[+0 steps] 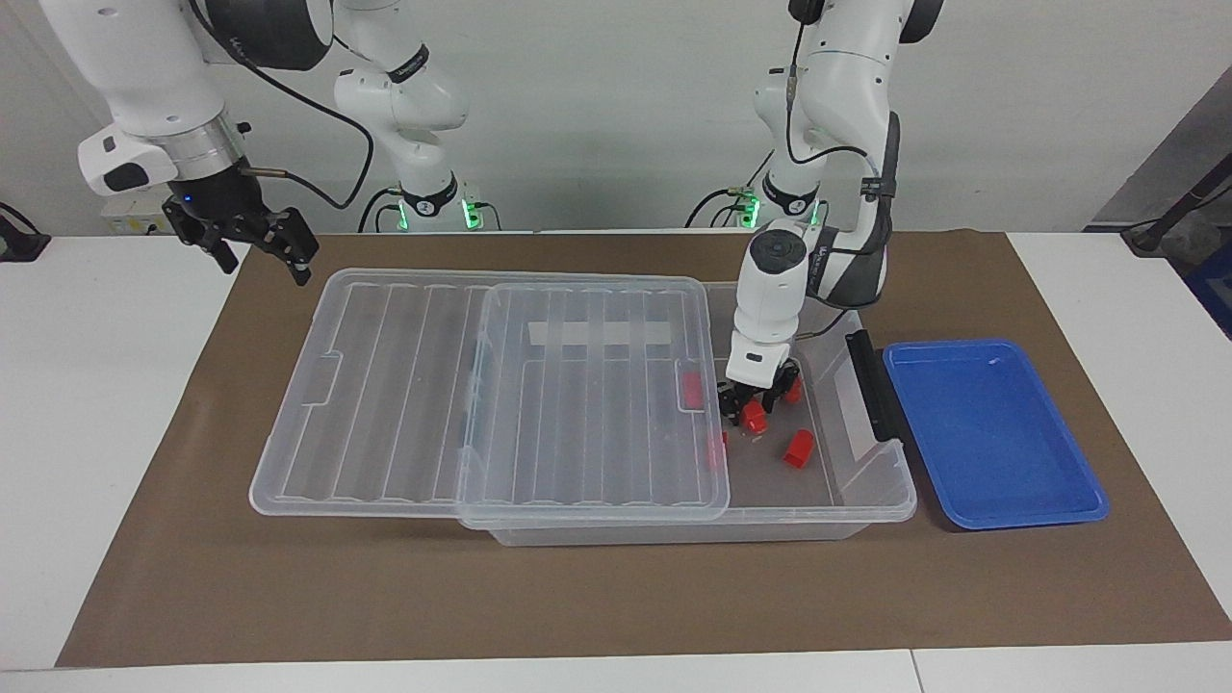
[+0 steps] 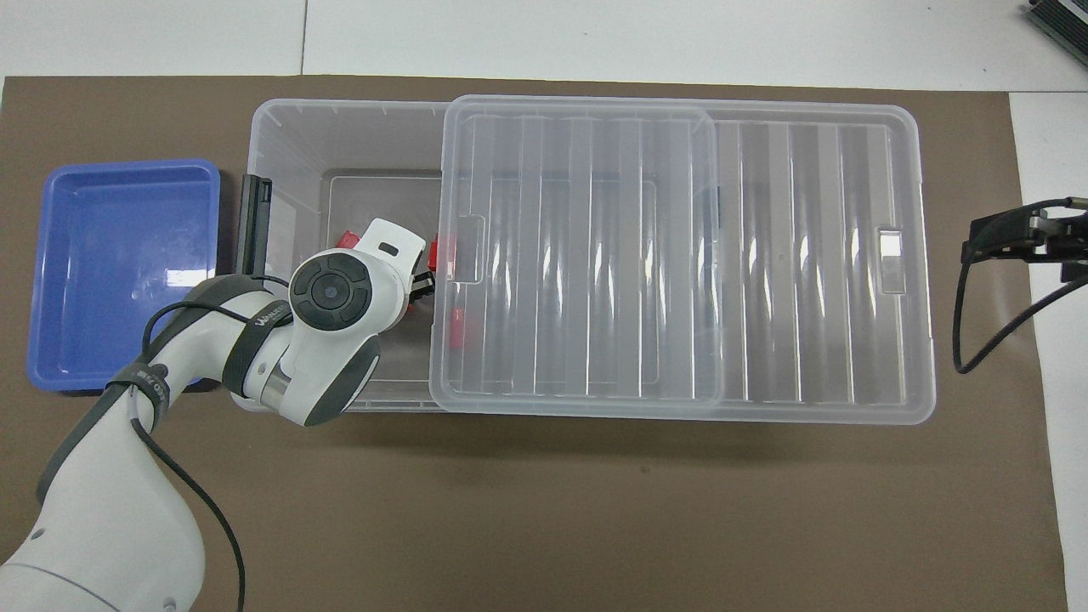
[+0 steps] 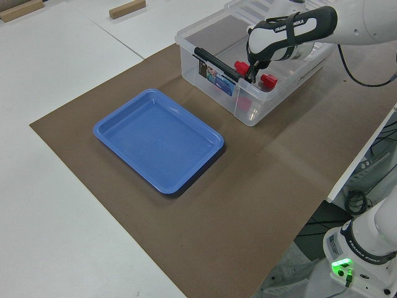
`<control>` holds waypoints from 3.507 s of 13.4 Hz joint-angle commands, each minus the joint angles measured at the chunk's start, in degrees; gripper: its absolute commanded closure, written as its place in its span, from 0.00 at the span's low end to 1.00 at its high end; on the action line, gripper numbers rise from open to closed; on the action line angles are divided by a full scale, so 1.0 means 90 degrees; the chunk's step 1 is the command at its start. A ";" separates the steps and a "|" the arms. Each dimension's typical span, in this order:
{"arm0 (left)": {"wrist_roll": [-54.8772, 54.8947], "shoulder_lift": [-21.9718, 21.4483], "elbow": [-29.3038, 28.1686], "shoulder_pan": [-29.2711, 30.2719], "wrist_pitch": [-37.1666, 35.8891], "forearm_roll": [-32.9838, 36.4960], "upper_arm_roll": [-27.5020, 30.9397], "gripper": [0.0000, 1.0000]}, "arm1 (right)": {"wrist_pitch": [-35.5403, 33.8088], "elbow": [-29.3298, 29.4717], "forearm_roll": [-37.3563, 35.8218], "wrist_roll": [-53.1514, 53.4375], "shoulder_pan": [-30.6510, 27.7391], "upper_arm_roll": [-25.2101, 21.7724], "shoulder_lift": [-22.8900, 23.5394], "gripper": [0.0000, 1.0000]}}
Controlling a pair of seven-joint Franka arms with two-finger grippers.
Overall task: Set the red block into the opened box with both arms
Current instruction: 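Withdraw the left gripper to the tray while the right gripper grips the lid, then slide the clear lid back toward the blue tray with the right gripper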
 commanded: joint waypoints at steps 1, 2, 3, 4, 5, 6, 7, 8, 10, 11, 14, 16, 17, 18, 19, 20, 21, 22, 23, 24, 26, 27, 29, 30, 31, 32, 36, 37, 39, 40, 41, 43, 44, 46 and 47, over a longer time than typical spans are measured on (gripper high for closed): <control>-0.0180 -0.0019 0.0055 -0.0130 -0.0203 0.0187 0.0125 0.10 | 0.0408 -0.0266 0.0086 -0.0415 -0.0256 0.0024 0.0016 0.02; -0.0180 -0.0010 0.0249 -0.0130 -0.0484 0.0187 0.0115 0.11 | 0.0593 -0.0374 0.0066 -0.0533 -0.0315 0.0024 0.0025 0.04; -0.0180 -0.0019 0.0435 -0.0130 -0.0777 0.0187 0.0115 0.12 | 0.0730 -0.0462 0.0037 -0.0611 -0.0354 0.0024 0.0045 0.05; -0.0189 -0.0049 0.0601 -0.0130 -0.0964 0.0187 0.0105 0.12 | 0.0799 -0.0492 0.0037 -0.0699 -0.0403 0.0024 0.0093 0.09; -0.0180 -0.0097 0.0661 -0.0130 -0.1082 0.0187 0.0096 0.12 | 0.0916 -0.0482 0.0027 -0.0758 -0.0471 0.0014 0.0249 0.13; -0.0170 -0.0127 0.0690 -0.0111 -0.1160 0.0187 0.0096 0.12 | 0.1149 -0.0492 0.0027 -0.0817 -0.0549 0.0014 0.0366 0.15; -0.0160 -0.0185 0.0758 -0.0091 -0.1258 0.0187 0.0086 0.12 | 0.1258 -0.0502 0.0027 -0.0827 -0.0569 0.0014 0.0493 0.17; -0.0160 -0.0215 0.0846 -0.0072 -0.1384 0.0168 0.0086 0.12 | 0.1365 -0.0521 0.0027 -0.0827 -0.0589 0.0014 0.0562 0.29; -0.0121 -0.0292 0.1109 -0.0062 -0.1823 0.0148 0.0076 0.12 | 0.1705 -0.0783 0.0037 -0.0895 -0.0657 0.0024 0.0621 0.63; -0.0102 -0.0361 0.1265 -0.0052 -0.2134 0.0148 0.0086 0.12 | 0.2037 -0.1046 0.0037 -0.0963 -0.0677 0.0024 0.0602 0.80; -0.0111 -0.0517 0.1705 -0.0023 -0.2751 0.0138 0.0125 0.03 | 0.2391 -0.1341 0.0105 -0.0964 -0.0784 0.0024 0.0660 1.00; -0.0092 -0.0673 0.2017 0.0161 -0.3073 0.0138 0.0125 0.02 | 0.2527 -0.1410 0.0115 -0.0954 -0.0804 0.0024 0.0767 1.00; -0.0053 -0.0741 0.2193 0.0288 -0.3307 0.0129 0.0125 0.02 | 0.2557 -0.1419 0.0115 -0.0944 -0.0794 0.0024 0.0787 1.00; 0.0063 -0.0790 0.2397 0.0396 -0.3599 0.0129 0.0125 0.00 | 0.2567 -0.1420 0.0125 -0.0935 -0.0775 0.0024 0.0797 1.00; 0.0403 -0.0830 0.2593 0.0494 -0.3892 0.0129 0.0144 0.00 | 0.2577 -0.1420 0.0115 -0.0925 -0.0765 0.0024 0.0797 1.00; 0.0870 -0.0898 0.2749 0.0640 -0.4234 0.0119 0.0135 0.00 | 0.2577 -0.1420 0.0125 -0.0925 -0.0755 0.0024 0.0807 1.00; 0.1474 -0.1043 0.2809 0.0815 -0.4479 0.0100 0.0154 0.00 | 0.2587 -0.1420 0.0125 -0.0925 -0.0717 0.0024 0.0807 1.00; 0.2051 -0.1238 0.2790 0.1078 -0.4539 -0.0065 0.0154 0.00 | 0.2577 -0.1429 0.0125 -0.0925 -0.0687 0.0024 0.0807 1.00; 0.2492 -0.1414 0.2780 0.1371 -0.4569 -0.0337 0.0154 0.00 | 0.2577 -0.1458 0.0125 -0.0915 -0.0668 0.0024 0.0797 1.00; 0.2786 -0.1532 0.2780 0.1606 -0.4579 -0.0475 0.0154 0.00 | 0.2577 -0.1478 0.0125 -0.0915 -0.0658 0.0034 0.0797 1.00; 0.3411 -0.1689 0.2780 0.1880 -0.4763 -0.0535 0.0154 0.00 | 0.2577 -0.1488 0.0125 -0.0905 -0.0638 0.0053 0.0787 1.00; 0.3849 -0.1757 0.2780 0.1959 -0.4919 -0.0535 0.0154 0.00 | 0.2558 -0.1488 0.0125 -0.0915 -0.0628 0.0073 0.0797 1.00; 0.4476 -0.1787 0.2751 0.2057 -0.5203 -0.0603 0.0154 0.00 | 0.2490 -0.1488 0.0134 -0.0905 -0.0473 0.0083 0.0797 1.00; 0.4450 -0.1835 0.2693 0.2077 -0.5146 -0.0797 0.0135 0.00 | 0.2460 -0.1488 0.0135 -0.0915 -0.0443 0.0083 0.0797 1.00; 0.4459 -0.1875 0.2625 0.2038 -0.5126 -0.0809 0.0125 0.00 | 0.2440 -0.1488 0.0125 -0.0915 -0.0394 0.0083 0.0787 1.00; 0.4459 -0.1894 0.2614 0.1999 -0.5145 -0.0809 0.0125 0.00 | 0.2411 -0.1488 0.0134 -0.0905 -0.0268 0.0083 0.0787 1.00; 0.4450 -0.1904 0.2614 0.2008 -0.5145 -0.0809 0.0125 0.00 | 0.2226 -0.1488 0.0135 -0.0915 0.0162 0.0083 0.0787 1.00; 0.4469 -0.1904 0.2614 0.2066 -0.5184 -0.0809 0.0125 0.00 | 0.2148 -0.1488 0.0144 -0.0925 0.0298 0.0083 0.0778 1.00; 0.4498 -0.2040 0.2595 0.2096 -0.5349 -0.0809 0.0125 0.00 | 0.2138 -0.1488 0.0154 -0.0925 0.0600 0.0092 0.0768 1.00; 0.4450 -0.2070 0.2624 0.2096 -0.5254 -0.0819 0.0135 0.00 | 0.2138 -0.1488 0.0173 -0.0915 0.0728 0.0092 0.0768 1.00; 0.4507 -0.2051 0.2653 0.2077 -0.5127 -0.0819 0.0125 0.00 | 0.2109 -0.1488 0.0251 -0.0896 0.0835 0.0092 0.0748 1.00; 0.4508 -0.2031 0.2731 0.2028 -0.5076 -0.0848 0.0125 0.00 | 0.2098 -0.1488 0.0330 -0.0779 0.1051 0.0092 0.0748 1.00; 0.4518 -0.2012 0.2828 0.2067 -0.5290 -0.0906 0.0115 0.00 | 0.2098 -0.1488 0.0340 -0.0682 0.1177 0.0102 0.0739 1.00; 0.4692 -0.2031 0.2800 0.2096 -0.5438 -0.1091 0.0144 0.00 | 0.2108 -0.1488 0.0359 -0.0476 0.1431 0.0092 0.0738 1.00; 0.4693 -0.2031 0.2761 0.2087 -0.5438 -0.1092 0.0144 0.00 | 0.2118 -0.1488 0.0369 -0.0418 0.1519 0.0092 0.0729 1.00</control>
